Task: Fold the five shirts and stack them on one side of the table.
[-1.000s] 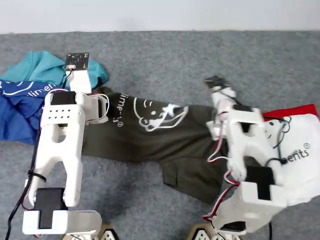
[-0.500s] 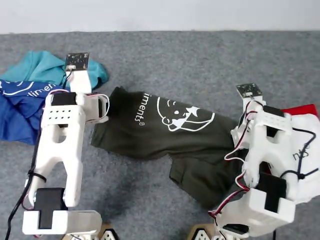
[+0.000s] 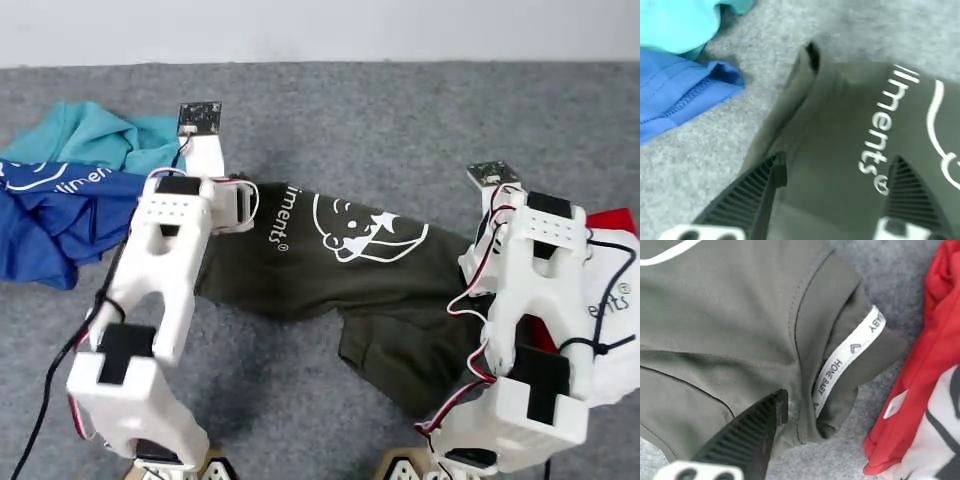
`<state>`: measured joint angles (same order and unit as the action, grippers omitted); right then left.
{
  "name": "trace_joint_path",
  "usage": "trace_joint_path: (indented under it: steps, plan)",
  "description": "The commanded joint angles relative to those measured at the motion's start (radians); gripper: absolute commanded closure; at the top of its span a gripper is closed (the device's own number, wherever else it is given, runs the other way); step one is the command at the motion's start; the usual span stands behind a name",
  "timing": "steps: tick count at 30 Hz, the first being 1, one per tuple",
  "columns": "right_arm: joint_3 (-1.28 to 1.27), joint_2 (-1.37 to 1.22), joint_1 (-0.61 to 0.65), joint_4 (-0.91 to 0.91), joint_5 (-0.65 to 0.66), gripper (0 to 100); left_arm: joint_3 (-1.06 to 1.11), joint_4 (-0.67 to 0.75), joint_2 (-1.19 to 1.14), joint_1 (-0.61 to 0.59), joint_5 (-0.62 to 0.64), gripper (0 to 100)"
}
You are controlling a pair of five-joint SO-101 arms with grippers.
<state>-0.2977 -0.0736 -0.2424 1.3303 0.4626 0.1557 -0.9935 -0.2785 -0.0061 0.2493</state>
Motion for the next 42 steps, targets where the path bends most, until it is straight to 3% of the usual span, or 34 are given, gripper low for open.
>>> trace_joint_path:
  steps: [1, 9, 12, 16, 21, 31, 37, 42]
  plan:
    - [0.035, 0.051, 0.005, 0.010, 0.000, 49.0, -0.133, -0.029, -0.075, -0.051, 0.005, 68]
    - [0.035, 0.051, 0.007, 0.010, -0.006, 49.0, -0.289, -0.066, -0.302, 0.035, 0.005, 70]
    - [0.035, 0.051, 0.007, 0.012, -0.006, 49.0, -0.364, -0.101, -0.325, 0.064, 0.005, 78]
    - [0.034, 0.051, 0.007, 0.012, -0.008, 49.0, -0.437, -0.101, -0.393, 0.072, 0.005, 99]
    - [0.034, 0.051, 0.056, 0.054, -0.003, 49.0, -0.545, -0.186, -0.420, 0.009, 0.006, 99]
    - [0.034, 0.051, 0.217, 0.050, -0.008, 49.0, -0.928, -0.600, -0.434, -0.247, 0.002, 99]
    - [0.040, 0.053, 0.295, 0.110, -0.002, 49.0, -0.932, -0.618, -0.468, -0.255, 0.002, 98]
    - [0.038, 0.188, 0.348, 0.133, 0.041, 49.0, -1.010, -0.720, -0.462, -0.196, -0.146, 98]
